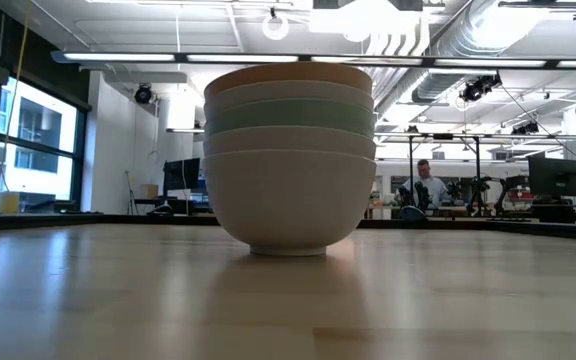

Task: Nest bowls inside each other
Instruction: Return to Home Position

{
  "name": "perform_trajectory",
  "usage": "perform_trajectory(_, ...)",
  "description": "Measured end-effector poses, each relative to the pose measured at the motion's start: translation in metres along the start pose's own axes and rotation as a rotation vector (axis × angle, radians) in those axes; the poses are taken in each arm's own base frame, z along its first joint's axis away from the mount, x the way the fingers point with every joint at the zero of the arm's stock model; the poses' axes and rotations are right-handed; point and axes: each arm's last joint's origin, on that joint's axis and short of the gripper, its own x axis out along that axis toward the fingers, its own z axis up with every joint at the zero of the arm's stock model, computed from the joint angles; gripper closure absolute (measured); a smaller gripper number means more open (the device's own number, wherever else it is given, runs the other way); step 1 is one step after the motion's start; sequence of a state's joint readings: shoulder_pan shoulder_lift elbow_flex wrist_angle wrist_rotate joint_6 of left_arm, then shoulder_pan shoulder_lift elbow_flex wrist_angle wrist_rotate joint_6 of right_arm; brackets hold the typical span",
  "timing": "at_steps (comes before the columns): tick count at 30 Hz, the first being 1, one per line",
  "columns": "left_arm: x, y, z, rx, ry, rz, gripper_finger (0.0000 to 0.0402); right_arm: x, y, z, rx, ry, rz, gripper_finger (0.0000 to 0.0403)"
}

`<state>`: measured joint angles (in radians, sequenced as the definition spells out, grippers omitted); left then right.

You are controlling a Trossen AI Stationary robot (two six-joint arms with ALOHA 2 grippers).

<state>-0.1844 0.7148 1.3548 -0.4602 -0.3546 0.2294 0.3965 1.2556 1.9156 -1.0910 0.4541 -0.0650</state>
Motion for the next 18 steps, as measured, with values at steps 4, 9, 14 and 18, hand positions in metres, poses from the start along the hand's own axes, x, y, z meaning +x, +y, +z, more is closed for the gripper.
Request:
perform_trajectory(4,-0.007,0.004,0.007,0.034,-0.074,0.017,0.0227,-0.03,-0.015,-0.003,-0.045,-0.084,-0.007,0.0268)
perform_trajectory(9,-0.014,0.011,0.011,0.092,-0.08,0.145,0.0227,-0.061,-0.033,-0.01,-0.096,-0.137,-0.115,0.0268)
perform_trajectory(14,-0.016,0.016,0.01,0.173,-0.023,0.285,0.0227,-0.09,-0.052,-0.021,-0.094,-0.155,-0.275,0.0268)
perform_trajectory(18,-0.022,0.019,0.009,0.215,-0.004,0.318,0.0227,-0.116,-0.063,-0.035,-0.07,-0.171,-0.315,0.0268)
